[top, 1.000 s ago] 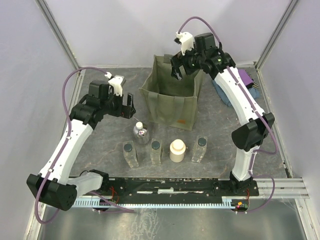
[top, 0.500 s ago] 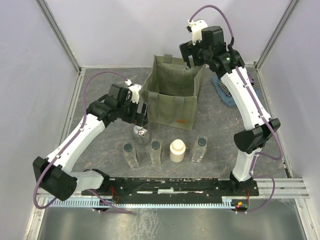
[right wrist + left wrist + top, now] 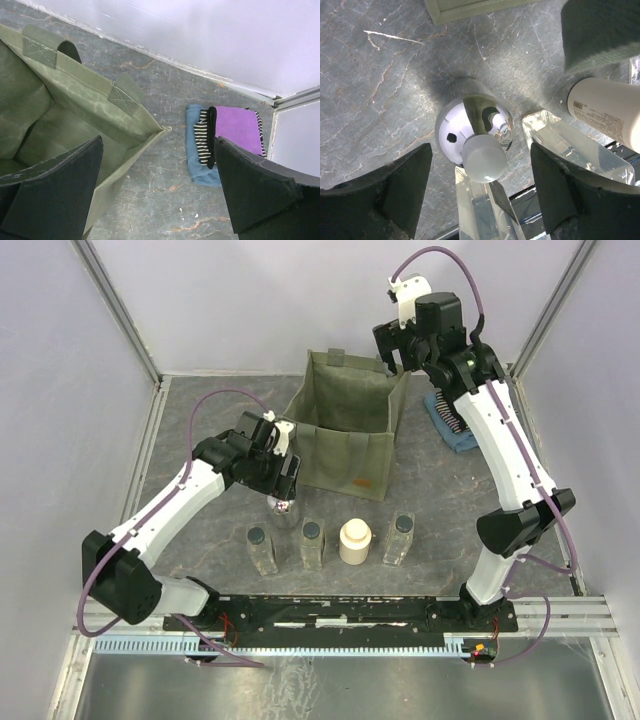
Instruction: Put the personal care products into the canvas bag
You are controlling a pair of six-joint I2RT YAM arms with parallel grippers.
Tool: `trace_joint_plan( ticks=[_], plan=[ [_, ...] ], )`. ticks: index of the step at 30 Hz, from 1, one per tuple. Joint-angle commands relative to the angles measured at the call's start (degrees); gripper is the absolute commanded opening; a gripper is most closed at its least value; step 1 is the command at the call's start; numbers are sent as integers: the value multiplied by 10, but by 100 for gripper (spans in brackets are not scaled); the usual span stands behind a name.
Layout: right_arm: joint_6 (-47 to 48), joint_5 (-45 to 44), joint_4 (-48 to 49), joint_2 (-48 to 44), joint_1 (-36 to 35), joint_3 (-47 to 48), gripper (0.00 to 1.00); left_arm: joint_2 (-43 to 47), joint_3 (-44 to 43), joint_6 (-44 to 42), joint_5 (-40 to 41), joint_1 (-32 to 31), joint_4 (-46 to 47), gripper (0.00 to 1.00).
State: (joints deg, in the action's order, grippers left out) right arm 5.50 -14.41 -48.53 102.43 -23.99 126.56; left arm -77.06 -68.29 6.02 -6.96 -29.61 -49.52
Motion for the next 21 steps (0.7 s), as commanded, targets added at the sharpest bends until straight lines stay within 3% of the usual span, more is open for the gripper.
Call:
trace_joint_plan(
  ticks=[1,5,16,21],
  plan=[
    [10,-15,9,-17,3,-7,100,-12,-2,-1,9,-6,3,84],
    [12,-14,9,-17,3,-12,100,-15,-4,0,10,-6,14,69],
    [23,-15,12,-14,3,-18,100,-27,-26,-5,1,-7,-19,4],
    [27,-14,14,-10,3,-22,100,-14,-78,-5,-3,-6,-39,3]
  ],
)
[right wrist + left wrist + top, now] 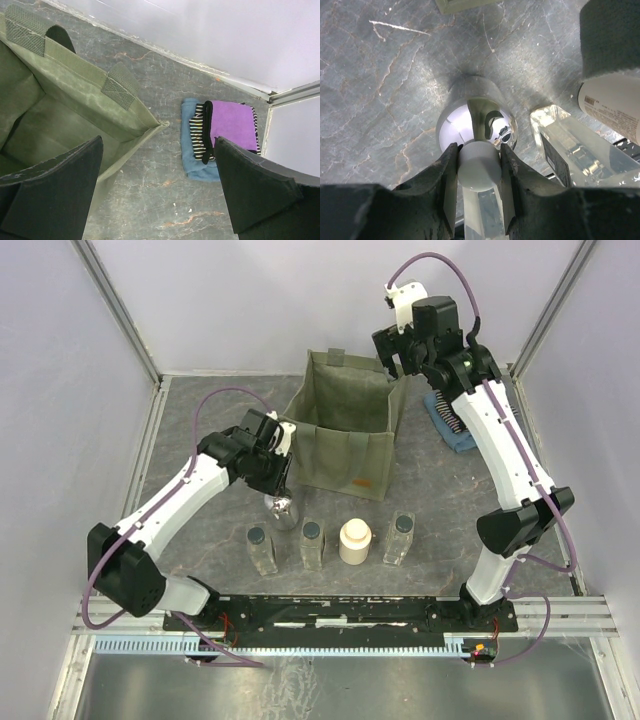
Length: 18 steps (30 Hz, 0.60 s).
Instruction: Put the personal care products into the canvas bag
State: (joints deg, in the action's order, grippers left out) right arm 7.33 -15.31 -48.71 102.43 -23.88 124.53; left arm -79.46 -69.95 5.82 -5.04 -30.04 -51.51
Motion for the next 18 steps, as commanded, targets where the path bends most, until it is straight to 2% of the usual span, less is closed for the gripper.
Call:
trace_joint_plan(
  ticks=[1,13,18],
  plan=[
    [8,-5,16,-9,2,-4,100,14,-84,-3,-29,-2,-22,3],
    [8,-4,19,0,4,-12,100,29,-308,-20,-140,-2,-41,3],
    [7,-4,19,8,6,-13,100,25,-383,-35,-148,-2,-18,3]
  ],
)
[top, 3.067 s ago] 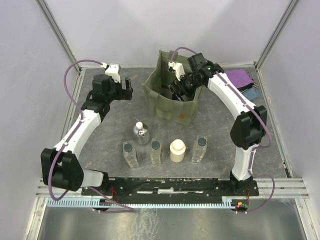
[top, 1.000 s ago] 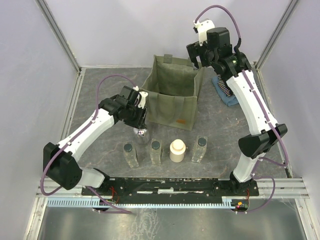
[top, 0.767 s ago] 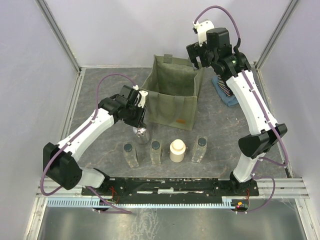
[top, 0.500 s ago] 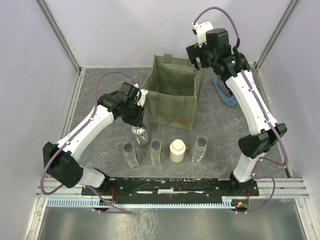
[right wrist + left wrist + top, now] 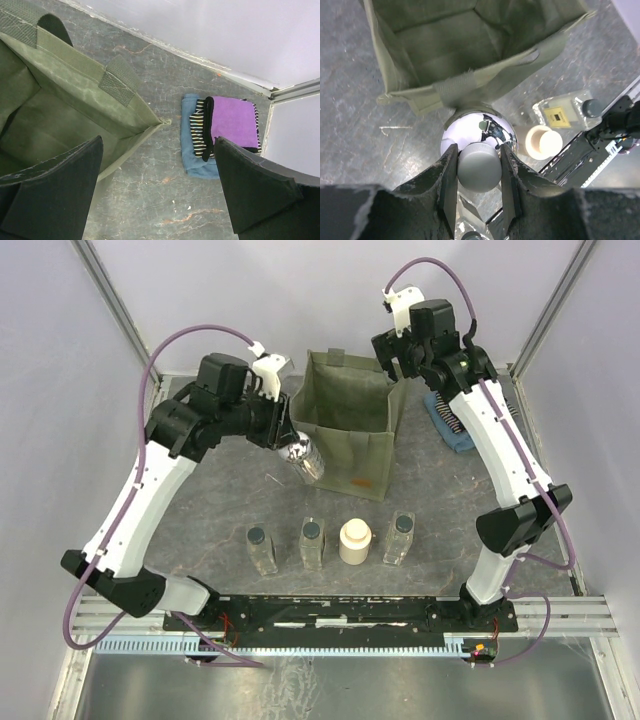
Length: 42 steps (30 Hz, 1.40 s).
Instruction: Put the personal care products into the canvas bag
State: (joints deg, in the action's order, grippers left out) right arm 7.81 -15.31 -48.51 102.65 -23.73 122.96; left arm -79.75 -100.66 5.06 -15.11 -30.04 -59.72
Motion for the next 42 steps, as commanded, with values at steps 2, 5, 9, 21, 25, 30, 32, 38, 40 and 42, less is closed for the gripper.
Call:
trace_joint_plan(
  ticks=[2,5,9,21,25,30,32,38,40,42],
  plan=[
    [1,-3,17,10,4,3,100,25,-106,-35,-51,-2,79,3],
    [0,-1,17,16,5,7,100,13,-152,-49,-51,-2,79,3],
    [-2,0,15,25,5,17,100,9,-179,-68,-40,-1,98,3],
    [6,-11,3,38,5,36,100,-36,-225,-107,-40,-1,193,3],
    [11,-18,3,40,5,35,100,-33,-226,-113,-31,-1,238,3],
    [17,-22,2,48,7,42,100,-33,-237,-115,-27,-1,279,3],
    [19,-24,2,51,9,47,100,-33,-244,-116,-19,-1,284,3],
    [22,-23,3,57,15,48,100,-35,-243,-131,17,-1,299,3],
    [23,-24,2,58,19,51,100,-48,-250,-135,22,0,301,3],
    [22,-21,2,59,21,55,100,-68,-268,-139,20,2,301,3]
  ],
)
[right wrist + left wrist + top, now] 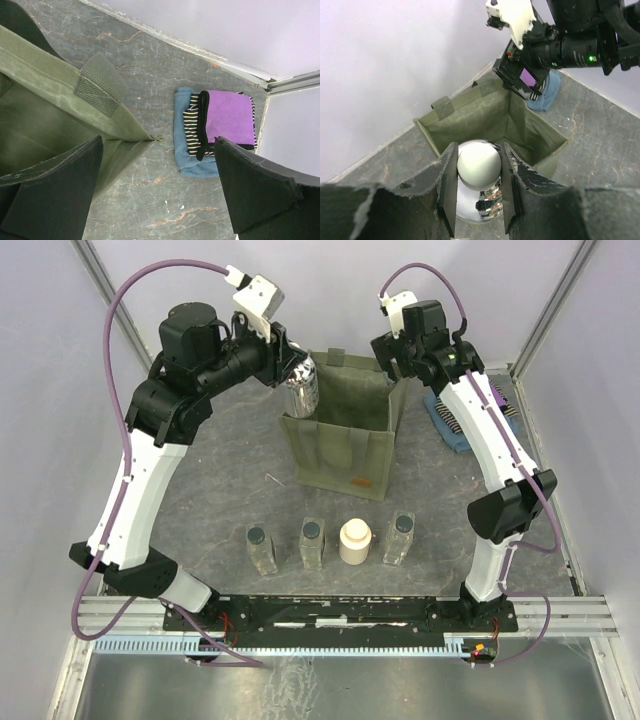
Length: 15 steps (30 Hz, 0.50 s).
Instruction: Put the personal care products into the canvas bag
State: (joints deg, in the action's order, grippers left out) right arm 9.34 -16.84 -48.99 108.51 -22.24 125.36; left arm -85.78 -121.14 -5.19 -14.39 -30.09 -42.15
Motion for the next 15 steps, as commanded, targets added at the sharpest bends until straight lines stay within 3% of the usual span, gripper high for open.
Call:
trace_joint_plan(
  ticks=[1,15],
  plan=[
    [7,-6,6,1,8,33,100,-18,-74,-38,11,4,125,3],
    [8,3,5,6,13,33,100,-93,-85,-26,-42,28,180,3]
  ],
)
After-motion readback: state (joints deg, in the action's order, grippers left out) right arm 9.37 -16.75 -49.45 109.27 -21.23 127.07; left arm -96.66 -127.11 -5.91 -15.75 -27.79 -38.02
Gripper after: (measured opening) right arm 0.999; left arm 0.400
